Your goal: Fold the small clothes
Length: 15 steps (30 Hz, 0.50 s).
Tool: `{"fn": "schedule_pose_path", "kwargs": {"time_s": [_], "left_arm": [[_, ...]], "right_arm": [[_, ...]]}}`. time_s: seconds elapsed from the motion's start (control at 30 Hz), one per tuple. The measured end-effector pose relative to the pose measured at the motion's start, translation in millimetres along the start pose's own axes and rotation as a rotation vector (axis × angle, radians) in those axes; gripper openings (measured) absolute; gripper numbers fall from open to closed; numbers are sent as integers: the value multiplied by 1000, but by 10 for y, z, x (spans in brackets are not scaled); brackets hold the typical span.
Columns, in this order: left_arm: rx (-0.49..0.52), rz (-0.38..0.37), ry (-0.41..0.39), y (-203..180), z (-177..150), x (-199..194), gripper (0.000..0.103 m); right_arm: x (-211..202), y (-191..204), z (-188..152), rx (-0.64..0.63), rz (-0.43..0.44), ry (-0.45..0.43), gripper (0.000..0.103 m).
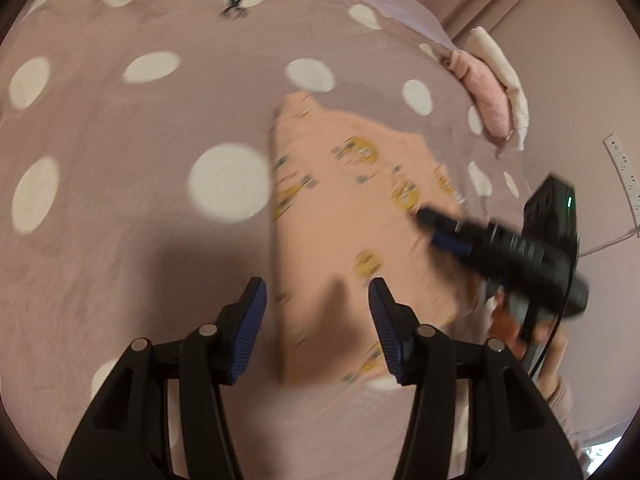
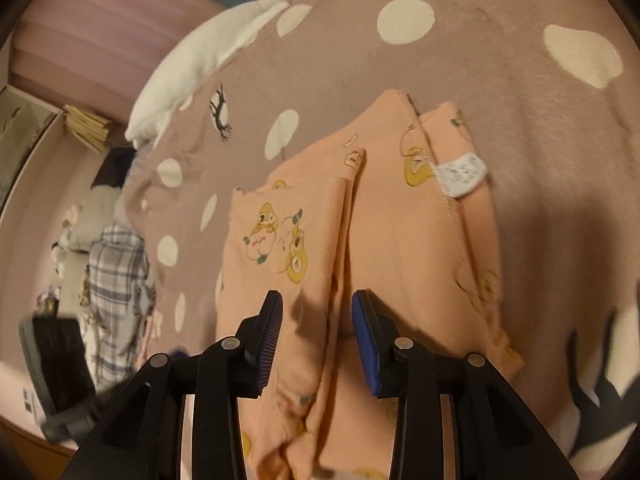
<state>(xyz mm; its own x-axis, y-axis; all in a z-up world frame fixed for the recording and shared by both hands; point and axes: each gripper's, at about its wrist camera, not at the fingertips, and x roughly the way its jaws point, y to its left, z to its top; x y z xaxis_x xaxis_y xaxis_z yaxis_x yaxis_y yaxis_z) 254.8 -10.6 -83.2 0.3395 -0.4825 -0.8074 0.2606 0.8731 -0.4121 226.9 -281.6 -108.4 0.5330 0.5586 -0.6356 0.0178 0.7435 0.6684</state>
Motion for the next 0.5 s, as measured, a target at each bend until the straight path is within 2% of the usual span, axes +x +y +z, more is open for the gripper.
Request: {"fn": "schedule_pose_path", "kwargs": {"time_s": [0.2,0.3,0.33,0.5], "left_arm": [[-60,-20,20,270,-258,9,53],[-68,-20,29,287,-294,25,53],[-69,-22,29,284,-296,21,53],[-60,-39,17,205,-264,-1,53]], "right_arm": [[128,70,87,-32,-2,-12,35],[184,122,128,-63,-36,-17,13],[198,129,139,-68,-49,-17,10],[54,264,207,-153,-102,-58,8]]}}
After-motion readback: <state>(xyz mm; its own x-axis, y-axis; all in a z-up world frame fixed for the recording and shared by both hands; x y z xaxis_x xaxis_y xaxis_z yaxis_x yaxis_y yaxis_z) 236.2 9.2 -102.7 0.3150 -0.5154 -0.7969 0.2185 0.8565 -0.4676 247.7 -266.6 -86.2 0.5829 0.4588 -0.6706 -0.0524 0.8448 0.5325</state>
